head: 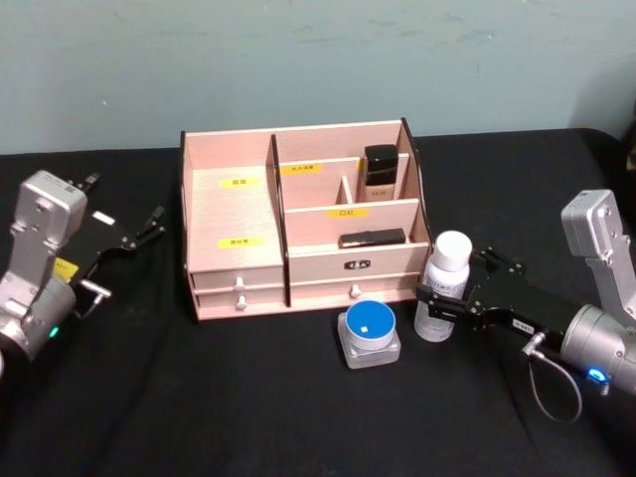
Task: Pick up the facial cleanser and watermelon frost from the table and place them into the tiered storage box.
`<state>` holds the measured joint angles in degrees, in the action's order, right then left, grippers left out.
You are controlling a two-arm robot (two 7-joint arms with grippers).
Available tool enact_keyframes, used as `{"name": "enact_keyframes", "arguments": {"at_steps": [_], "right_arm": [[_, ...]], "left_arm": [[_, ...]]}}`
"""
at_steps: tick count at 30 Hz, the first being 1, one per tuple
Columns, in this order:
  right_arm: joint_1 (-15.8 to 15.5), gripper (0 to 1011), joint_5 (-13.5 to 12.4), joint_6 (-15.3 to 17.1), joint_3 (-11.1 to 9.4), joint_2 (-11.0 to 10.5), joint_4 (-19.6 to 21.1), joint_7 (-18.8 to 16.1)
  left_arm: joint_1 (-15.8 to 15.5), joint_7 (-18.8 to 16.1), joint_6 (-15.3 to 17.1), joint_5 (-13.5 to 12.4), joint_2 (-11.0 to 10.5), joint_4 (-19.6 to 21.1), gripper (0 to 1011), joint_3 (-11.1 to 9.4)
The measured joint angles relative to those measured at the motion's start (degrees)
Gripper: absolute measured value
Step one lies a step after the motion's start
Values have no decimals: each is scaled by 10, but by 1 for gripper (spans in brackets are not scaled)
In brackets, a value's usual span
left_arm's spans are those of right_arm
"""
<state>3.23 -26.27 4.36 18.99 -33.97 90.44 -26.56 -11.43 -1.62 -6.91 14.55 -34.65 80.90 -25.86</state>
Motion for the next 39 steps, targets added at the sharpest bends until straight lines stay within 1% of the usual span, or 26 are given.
{"name": "enact_keyframes", "arguments": {"at_steps": [1, 3, 8, 9, 10, 12, 14, 15, 35, 39], "right_arm": [[0, 964, -1, 0, 0, 0, 0, 0], [0, 944, -1, 0, 0, 0, 1, 0], [-1, 796, -2, 0, -1, 0, 1, 0], [-1, 786, -2, 0, -1, 0, 1, 0], [-1, 741, -2, 0, -1, -1, 1, 0], [-1, 705, -2, 0, -1, -1, 1, 1], [-1, 624, -2, 0, -1, -1, 1, 1], [-1, 605, -2, 0, -1, -1, 1, 1], [-2, 600, -5, 0, -3, 0, 2, 0], [-4, 601, -6, -3, -5, -2, 11, -6]], "left_arm": [[0, 0, 0, 0, 0, 0, 1009, 0], [0, 0, 0, 0, 0, 0, 1009, 0], [0, 0, 0, 0, 0, 0, 1010, 0], [0, 0, 0, 0, 0, 0, 1010, 0], [0, 0, 0, 0, 0, 0, 1009, 0], [0, 0, 0, 0, 0, 0, 1009, 0], [0, 0, 0, 0, 0, 0, 1010, 0], [0, 0, 0, 0, 0, 0, 1010, 0], [0, 0, 0, 0, 0, 0, 1010, 0], [0, 0, 0, 0, 0, 0, 1010, 0]]}}
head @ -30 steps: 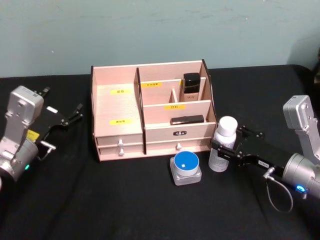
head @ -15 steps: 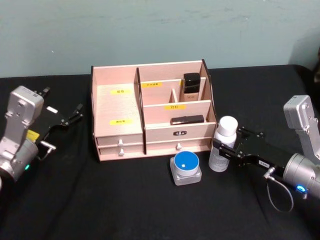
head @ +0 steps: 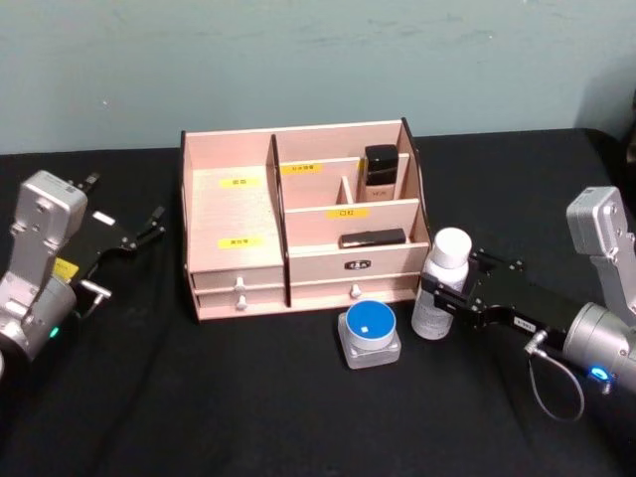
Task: Pick up the facial cleanser and watermelon frost from the table and place them into the tiered storage box.
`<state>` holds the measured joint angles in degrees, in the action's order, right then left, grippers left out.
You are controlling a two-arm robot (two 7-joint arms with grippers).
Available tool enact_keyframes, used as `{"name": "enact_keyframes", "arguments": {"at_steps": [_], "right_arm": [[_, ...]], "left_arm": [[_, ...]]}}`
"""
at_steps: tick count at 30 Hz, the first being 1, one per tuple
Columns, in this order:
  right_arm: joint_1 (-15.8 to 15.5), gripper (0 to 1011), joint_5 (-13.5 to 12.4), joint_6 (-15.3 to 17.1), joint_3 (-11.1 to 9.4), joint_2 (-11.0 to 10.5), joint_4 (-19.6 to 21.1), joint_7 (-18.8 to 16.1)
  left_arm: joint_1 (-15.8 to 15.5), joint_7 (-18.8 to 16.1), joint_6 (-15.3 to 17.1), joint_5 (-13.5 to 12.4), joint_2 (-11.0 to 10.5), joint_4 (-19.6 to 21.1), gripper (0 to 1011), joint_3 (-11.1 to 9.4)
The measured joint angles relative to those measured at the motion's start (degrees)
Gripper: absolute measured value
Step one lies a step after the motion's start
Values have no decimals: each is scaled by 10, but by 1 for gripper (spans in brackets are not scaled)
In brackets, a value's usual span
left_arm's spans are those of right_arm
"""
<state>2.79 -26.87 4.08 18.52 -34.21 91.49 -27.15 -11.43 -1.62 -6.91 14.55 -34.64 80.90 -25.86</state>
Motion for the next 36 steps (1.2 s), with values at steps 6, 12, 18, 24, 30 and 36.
{"name": "enact_keyframes", "arguments": {"at_steps": [6, 12, 18, 24, 30, 36], "right_arm": [[-3, 601, -9, 1, -1, -10, 34, -16], [8, 601, -18, 4, 6, -18, 73, -29], [44, 601, -14, 8, 26, -14, 89, -36], [97, 601, -1, 16, 54, 3, 81, -41], [154, 601, 11, 19, 86, 34, 44, -47], [203, 601, 20, 14, 109, 72, -6, -49]], "left_arm": [[0, 0, 0, 0, 0, 0, 1010, 0], [0, 0, 0, 0, 0, 0, 1010, 0], [0, 0, 0, 0, 0, 0, 1010, 0], [0, 0, 0, 0, 0, 0, 1010, 0], [0, 0, 0, 0, 0, 0, 1010, 0], [0, 0, 0, 0, 0, 0, 1010, 0]]}}
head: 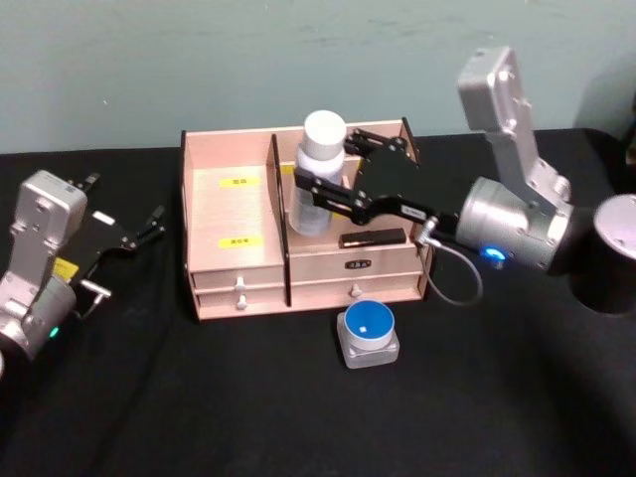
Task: Pick up the facial cleanser and watermelon frost from the table and place them into the tiered storage box.
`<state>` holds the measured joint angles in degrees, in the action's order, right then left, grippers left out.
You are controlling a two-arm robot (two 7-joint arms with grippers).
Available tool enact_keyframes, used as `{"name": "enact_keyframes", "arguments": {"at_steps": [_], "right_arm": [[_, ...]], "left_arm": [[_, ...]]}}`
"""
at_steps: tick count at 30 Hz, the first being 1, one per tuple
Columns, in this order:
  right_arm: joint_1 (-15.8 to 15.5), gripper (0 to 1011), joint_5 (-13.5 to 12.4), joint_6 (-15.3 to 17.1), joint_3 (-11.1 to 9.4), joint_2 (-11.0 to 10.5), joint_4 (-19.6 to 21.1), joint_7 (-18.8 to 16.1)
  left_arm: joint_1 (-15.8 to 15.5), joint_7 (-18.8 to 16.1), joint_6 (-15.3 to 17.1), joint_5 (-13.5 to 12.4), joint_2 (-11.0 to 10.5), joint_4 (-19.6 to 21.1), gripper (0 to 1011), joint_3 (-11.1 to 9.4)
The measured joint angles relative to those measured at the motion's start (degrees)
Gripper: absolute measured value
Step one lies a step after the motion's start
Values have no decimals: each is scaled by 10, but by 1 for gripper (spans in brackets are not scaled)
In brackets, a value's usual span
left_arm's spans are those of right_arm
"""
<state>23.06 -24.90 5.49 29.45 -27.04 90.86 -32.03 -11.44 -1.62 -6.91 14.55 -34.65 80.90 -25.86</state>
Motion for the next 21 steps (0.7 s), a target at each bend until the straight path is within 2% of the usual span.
{"name": "enact_keyframes", "arguments": {"at_steps": [9, 21], "right_arm": [[44, 601, 18, -18, 14, 43, -79, 13], [73, 601, 32, -21, 7, 68, -141, 28]], "left_arm": [[0, 0, 0, 0, 0, 0, 1010, 0], [0, 0, 0, 0, 0, 0, 1009, 0]]}}
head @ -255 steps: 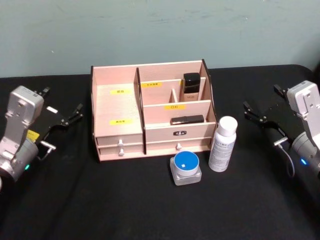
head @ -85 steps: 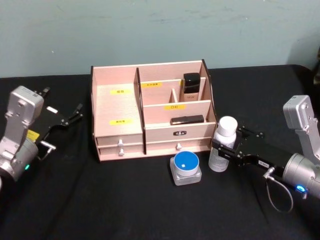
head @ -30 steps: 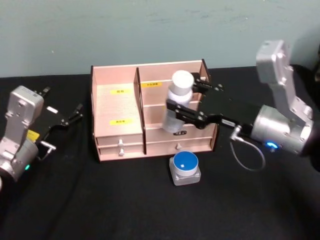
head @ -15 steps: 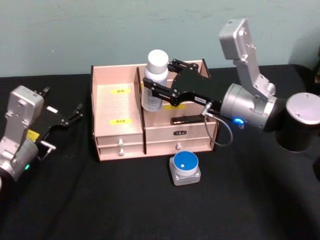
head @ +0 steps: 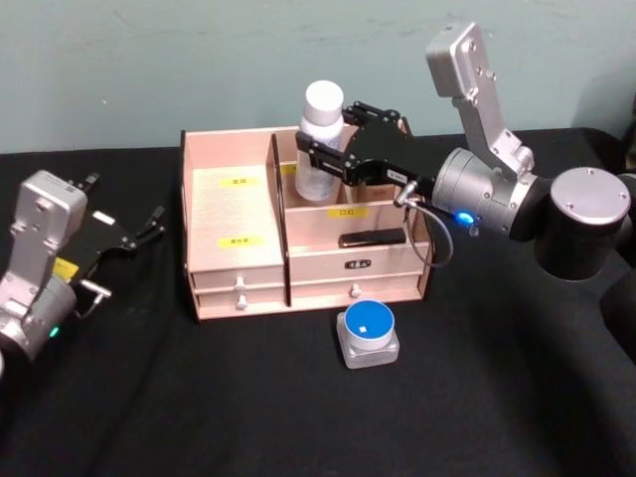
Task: Pick up the facial cleanser and watermelon frost from the table and place them into the tiered storage box.
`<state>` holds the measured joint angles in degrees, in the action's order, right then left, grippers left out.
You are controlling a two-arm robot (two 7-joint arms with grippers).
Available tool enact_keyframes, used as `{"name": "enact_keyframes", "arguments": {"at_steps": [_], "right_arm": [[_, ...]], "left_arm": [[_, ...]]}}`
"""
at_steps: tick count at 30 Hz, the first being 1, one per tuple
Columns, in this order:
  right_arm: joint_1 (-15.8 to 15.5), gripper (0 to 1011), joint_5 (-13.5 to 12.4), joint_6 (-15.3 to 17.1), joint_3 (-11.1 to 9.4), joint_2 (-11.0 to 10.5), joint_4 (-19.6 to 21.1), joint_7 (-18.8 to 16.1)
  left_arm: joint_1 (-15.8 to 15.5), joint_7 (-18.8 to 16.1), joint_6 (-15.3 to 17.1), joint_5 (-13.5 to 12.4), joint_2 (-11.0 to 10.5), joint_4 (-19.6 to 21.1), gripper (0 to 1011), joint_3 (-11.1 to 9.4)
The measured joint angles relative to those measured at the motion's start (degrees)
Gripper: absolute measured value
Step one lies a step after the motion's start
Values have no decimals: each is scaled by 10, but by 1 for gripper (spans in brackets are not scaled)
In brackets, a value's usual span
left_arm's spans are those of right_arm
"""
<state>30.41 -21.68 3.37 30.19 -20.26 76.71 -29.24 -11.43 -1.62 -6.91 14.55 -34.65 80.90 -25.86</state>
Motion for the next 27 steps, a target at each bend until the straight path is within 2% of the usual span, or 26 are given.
{"name": "enact_keyframes", "arguments": {"at_steps": [10, 27], "right_arm": [[14, 601, 7, -1, -7, 12, -30, 0], [26, 601, 10, 3, -3, 27, -78, -16]], "left_arm": [[0, 0, 0, 0, 0, 0, 1010, 0], [0, 0, 0, 0, 0, 0, 1010, 0]]}}
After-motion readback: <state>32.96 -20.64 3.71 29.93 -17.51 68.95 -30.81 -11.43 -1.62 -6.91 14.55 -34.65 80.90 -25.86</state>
